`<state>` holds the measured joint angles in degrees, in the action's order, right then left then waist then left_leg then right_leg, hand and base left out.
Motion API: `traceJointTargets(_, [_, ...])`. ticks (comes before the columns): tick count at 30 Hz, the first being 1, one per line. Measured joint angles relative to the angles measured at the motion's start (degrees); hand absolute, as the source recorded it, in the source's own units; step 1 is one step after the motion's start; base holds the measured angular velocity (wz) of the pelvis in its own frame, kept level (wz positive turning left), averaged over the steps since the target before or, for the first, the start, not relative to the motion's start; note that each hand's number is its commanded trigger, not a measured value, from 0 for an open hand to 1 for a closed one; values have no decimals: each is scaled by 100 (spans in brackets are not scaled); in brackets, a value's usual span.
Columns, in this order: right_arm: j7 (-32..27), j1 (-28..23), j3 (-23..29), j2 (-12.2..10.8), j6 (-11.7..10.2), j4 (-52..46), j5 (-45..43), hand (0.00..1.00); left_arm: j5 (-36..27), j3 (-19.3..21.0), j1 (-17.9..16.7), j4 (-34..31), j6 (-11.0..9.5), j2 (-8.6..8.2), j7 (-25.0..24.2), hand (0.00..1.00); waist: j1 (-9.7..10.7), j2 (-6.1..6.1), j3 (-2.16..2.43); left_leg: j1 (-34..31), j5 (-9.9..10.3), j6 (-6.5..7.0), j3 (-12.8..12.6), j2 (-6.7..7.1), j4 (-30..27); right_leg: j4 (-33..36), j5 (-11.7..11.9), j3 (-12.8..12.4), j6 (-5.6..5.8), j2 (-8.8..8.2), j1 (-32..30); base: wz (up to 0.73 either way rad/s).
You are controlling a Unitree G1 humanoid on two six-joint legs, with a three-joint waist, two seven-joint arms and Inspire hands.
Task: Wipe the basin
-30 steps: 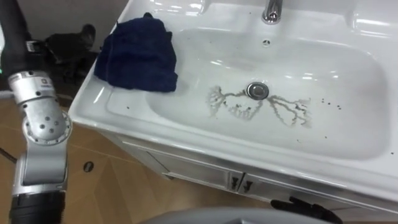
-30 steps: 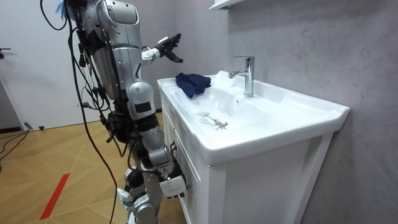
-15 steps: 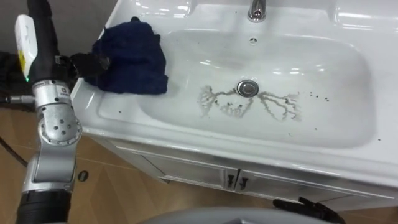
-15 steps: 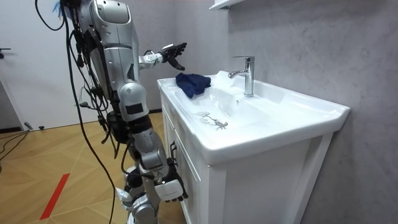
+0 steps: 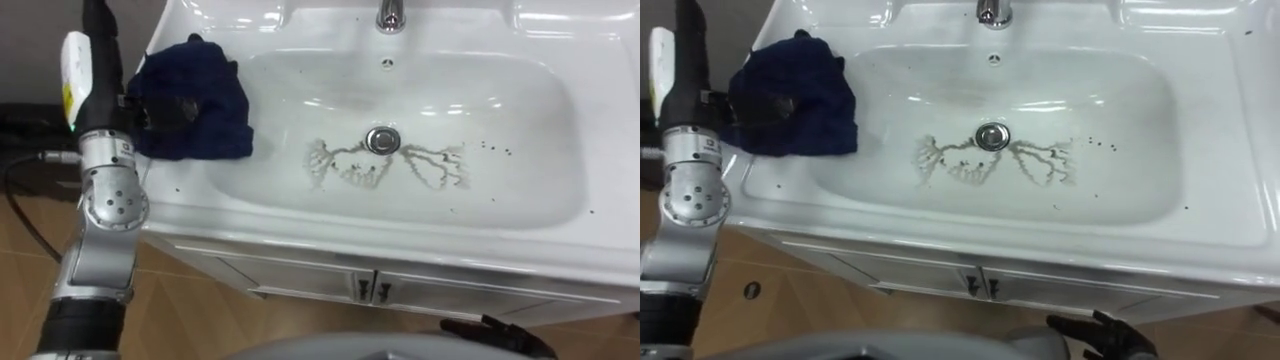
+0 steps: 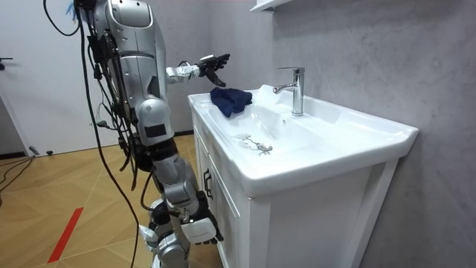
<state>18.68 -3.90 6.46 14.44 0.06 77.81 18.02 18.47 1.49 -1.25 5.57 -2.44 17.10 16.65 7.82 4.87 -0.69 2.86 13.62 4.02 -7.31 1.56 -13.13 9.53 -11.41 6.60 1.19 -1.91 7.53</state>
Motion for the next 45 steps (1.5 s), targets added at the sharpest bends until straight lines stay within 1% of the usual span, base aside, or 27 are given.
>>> traceJointTargets(3, [-1, -2, -22, 6, 0, 4, 17, 0, -1, 0, 51, 75, 4, 0, -22, 0, 7, -2, -2, 7, 0, 0, -15, 2, 30, 0, 2, -15, -3, -1, -7, -3])
traceJointTargets(5, [-19, -21, -23, 6, 4, 18, 107, 0, -3, 0, 64, 155, 3, 0, -81, 0, 12, -13, -12, 60, 0, 0, -18, 4, 22, -1, 2, -15, -3, -1, 38, 0])
traceJointTargets(9, [-59, -80, -10, 7, 3, -2, 233, 0, -4, -1, 73, 511, 5, 1, -115, 0, 57, 19, -20, 88, 0, 0, -17, 10, 32, -6, 3, -18, -1, -4, 64, 0])
traceJointTargets(13, [-147, -73, -11, 6, 4, -8, 227, 0, -3, -2, 73, 926, 8, 0, -137, 0, 146, 37, -11, 84, 0, 0, -15, 8, 34, -5, 3, -14, -1, -2, 66, 0])
traceJointTargets(14, [-157, -81, -10, 6, 4, -7, 224, 0, -1, -2, 73, 962, 7, 0, -141, 0, 147, 23, -19, 87, 0, 0, -15, 9, 36, -5, 3, -16, -1, -1, 66, 0])
traceJointTargets(18, [-213, -137, 38, 7, 8, -12, 170, 0, -10, -1, 74, 1190, 2, -3, -142, 0, 132, -27, -21, 94, 0, 0, -20, 9, 49, 6, 3, -21, -1, -2, 49, 0])
traceJointTargets(20, [-245, -149, 55, 7, 24, 17, 170, 0, -21, 4, 75, 1373, 2, -6, -142, 0, 135, -38, -2, 110, -1, -1, -23, 7, 48, 5, 3, -22, -1, -1, 27, 0])
traceJointTargets(22, [-269, -197, 60, 11, 67, 17, 156, 0, -19, 7, 74, 1441, 2, -64, -140, 0, 124, -67, 14, 134, -2, -3, -23, 6, 53, 6, 3, -17, -1, 1, 25, 0])
traceJointTargets(26, [-319, -212, 71, 40, 130, 21, 71, 0, -22, 8, 80, 1604, -30, -75, -140, 0, 125, -86, 33, 179, -2, -3, -32, 6, 63, 9, 3, -17, -1, 2, 61, 0])
traceJointTargets(27, [-336, -243, 72, 41, 132, 21, 8, 0, -24, 8, 85, 1645, -38, -75, -140, 0, 125, -92, 56, 182, -3, -3, -37, 6, 70, 9, 3, -17, -1, 2, 66, 0])
traceJointTargets(28, [-364, -263, 72, 42, 138, 20, -64, 0, -24, 8, 98, 1674, -38, -75, -140, 0, 125, -102, 68, 187, -4, -5, -39, 6, 70, 11, 3, -19, -1, 2, 70, 0])
traceJointTargets(30, [-382, -299, 72, 46, 195, 19, -180, 0, -21, 8, 118, 1725, -37, -76, -140, 0, 125, -112, 79, 190, -5, -6, -45, 6, 63, 12, 3, -21, -1, 1, 77, 0])
traceJointTargets(33, [-498, -310, 66, 44, 253, 21, -425, 0, -10, 8, 125, 1782, -37, -96, -140, 0, 131, -117, 79, 195, -5, -6, -55, 4, 85, 13, 4, -29, -2, 1, 90, 0])
traceJointTargets(36, [-570, -383, 58, 38, 263, 24, -593, 0, 186, 8, 134, 1827, -41, -106, -141, 0, 125, -118, 77, 212, -11, -13, -69, 1, 91, 17, 4, -54, -3, 4, 96, -3])
traceJointTargets(39, [-639, -412, 36, 35, 373, -1, -749, 0, 281, 12, 134, 1860, -32, -126, -137, 0, 86, -114, 72, 270, -20, -24, -143, -18, 146, 23, 9, -145, -11, 23, 93, -13])
traceJointTargets(45, [-678, -384, -44, 35, 375, -26, -955, 0, 894, -2, 143, 1846, -61, -136, -131, 0, 95, -112, 71, 237, -25, -35, -149, -35, 146, 22, 17, -155, -24, 41, 64, -2])
